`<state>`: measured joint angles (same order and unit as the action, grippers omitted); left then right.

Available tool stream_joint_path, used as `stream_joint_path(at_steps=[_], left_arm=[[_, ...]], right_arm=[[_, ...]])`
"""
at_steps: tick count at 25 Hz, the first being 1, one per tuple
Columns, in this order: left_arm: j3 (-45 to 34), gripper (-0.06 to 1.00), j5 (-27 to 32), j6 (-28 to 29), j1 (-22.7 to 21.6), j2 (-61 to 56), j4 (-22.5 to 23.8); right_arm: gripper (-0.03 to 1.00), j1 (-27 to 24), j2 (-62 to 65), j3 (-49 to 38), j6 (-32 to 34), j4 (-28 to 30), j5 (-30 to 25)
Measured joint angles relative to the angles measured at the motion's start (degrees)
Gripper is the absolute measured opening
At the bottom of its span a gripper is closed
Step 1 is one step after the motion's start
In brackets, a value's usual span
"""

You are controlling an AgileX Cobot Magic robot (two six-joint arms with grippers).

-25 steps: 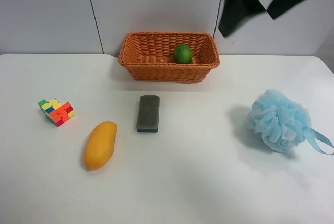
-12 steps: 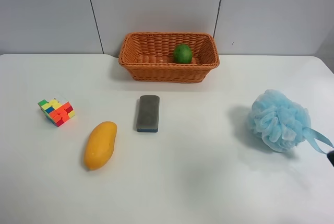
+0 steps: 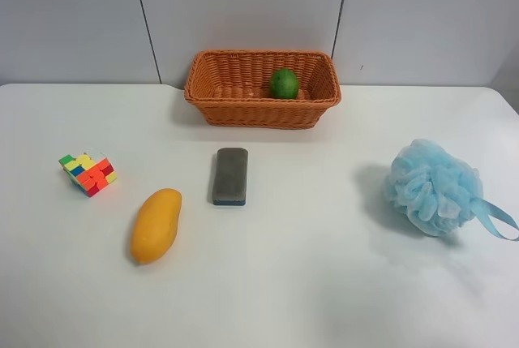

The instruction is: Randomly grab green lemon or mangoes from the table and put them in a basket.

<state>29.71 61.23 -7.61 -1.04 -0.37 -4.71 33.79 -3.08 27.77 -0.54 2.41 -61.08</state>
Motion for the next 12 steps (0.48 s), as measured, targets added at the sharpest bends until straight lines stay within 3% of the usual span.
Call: stream_joint_path(at_steps=[12], left_arm=[[0.00,0.99,0.00,0.00,0.00,0.00,0.00]], right_arm=[[0.99,-0.60,0.47,-0.05,0.00,0.01,-0.02]])
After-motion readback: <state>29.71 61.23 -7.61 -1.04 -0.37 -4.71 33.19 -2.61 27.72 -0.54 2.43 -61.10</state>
